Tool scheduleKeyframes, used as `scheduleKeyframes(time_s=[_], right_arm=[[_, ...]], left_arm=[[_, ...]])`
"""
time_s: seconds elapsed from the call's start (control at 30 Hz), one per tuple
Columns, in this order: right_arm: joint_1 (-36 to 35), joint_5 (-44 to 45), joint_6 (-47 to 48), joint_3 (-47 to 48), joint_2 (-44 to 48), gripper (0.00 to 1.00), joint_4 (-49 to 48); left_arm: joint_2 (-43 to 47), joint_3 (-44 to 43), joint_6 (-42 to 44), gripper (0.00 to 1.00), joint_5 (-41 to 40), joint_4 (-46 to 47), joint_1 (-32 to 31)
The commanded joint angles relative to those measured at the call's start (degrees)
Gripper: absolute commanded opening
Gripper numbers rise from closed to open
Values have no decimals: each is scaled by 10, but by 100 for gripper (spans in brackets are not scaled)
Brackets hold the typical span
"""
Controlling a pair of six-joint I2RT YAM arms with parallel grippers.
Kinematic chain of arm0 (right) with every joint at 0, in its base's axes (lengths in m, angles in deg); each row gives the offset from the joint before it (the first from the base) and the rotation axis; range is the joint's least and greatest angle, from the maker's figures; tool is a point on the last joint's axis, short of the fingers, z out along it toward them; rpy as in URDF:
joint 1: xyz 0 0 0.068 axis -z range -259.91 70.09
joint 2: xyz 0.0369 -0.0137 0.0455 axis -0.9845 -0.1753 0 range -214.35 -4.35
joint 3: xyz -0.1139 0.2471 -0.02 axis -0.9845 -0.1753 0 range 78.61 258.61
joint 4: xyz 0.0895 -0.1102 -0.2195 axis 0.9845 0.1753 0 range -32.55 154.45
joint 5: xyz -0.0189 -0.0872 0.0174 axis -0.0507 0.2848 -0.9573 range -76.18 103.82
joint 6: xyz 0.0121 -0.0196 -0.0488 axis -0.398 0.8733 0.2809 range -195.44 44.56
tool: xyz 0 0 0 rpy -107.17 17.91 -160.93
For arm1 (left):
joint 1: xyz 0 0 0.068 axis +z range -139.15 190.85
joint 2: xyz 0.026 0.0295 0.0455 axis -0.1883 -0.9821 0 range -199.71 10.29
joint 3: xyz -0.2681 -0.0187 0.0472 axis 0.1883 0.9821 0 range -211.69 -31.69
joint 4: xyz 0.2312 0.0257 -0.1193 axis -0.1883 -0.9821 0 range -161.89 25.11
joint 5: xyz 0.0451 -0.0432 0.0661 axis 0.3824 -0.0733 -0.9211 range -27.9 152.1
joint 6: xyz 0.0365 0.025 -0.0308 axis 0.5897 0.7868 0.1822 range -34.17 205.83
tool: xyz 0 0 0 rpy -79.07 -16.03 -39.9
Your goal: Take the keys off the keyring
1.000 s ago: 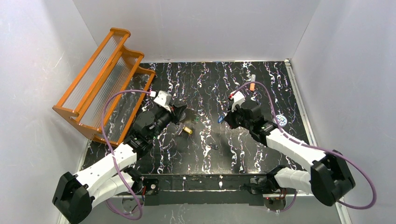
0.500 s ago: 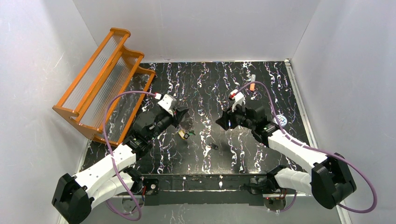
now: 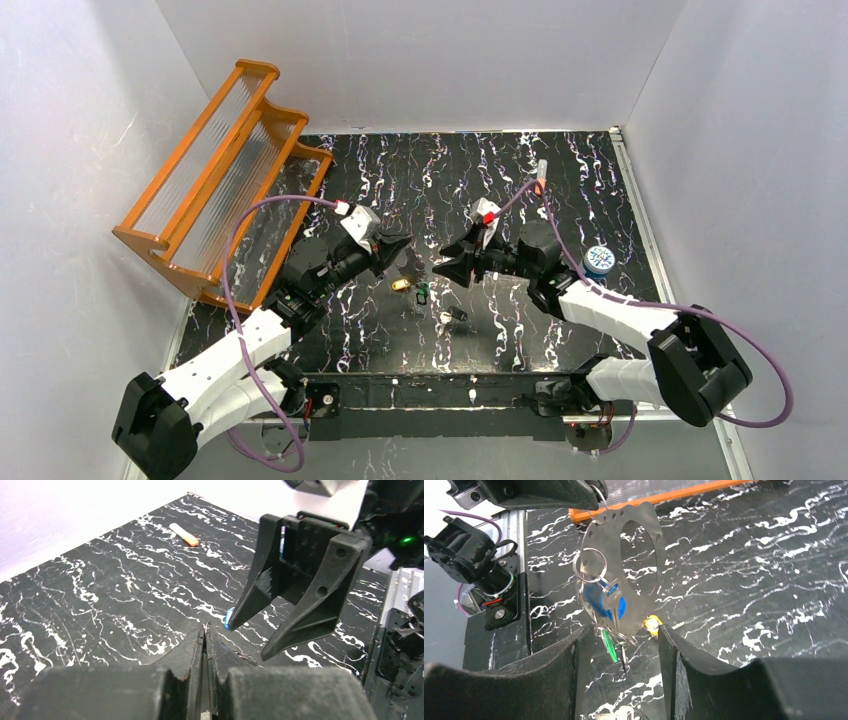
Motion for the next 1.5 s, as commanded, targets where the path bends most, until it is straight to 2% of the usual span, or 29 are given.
scheduleKeyframes(time_s=[0.0,0.23,0.57,0.73,0.87,1.0,1.27,1.47], right_arm=[[-7,-40,-1,-7,-29,57,-113],[-14,-66,0,0,-81,58,-156],[-25,-75,-4,7,-113,57,-194],[-26,-79,-8,7,-119,43,-210],[-26,-75,1,4,-106,18,-198],[-27,-44,32,-2,-63,1,-138],[-26,20,124,33,32,1,84],[-26,49,193,98,60,1,240]], left_arm=[[7,-6,-6,0,53,56,4],[1,3,-18,0,94,89,4],[-10,12,-35,0,93,119,6],[-11,15,-37,0,84,123,6],[-7,18,-35,0,64,122,7],[5,25,-16,0,21,108,9],[13,31,9,0,12,86,9],[19,34,18,0,56,84,9]])
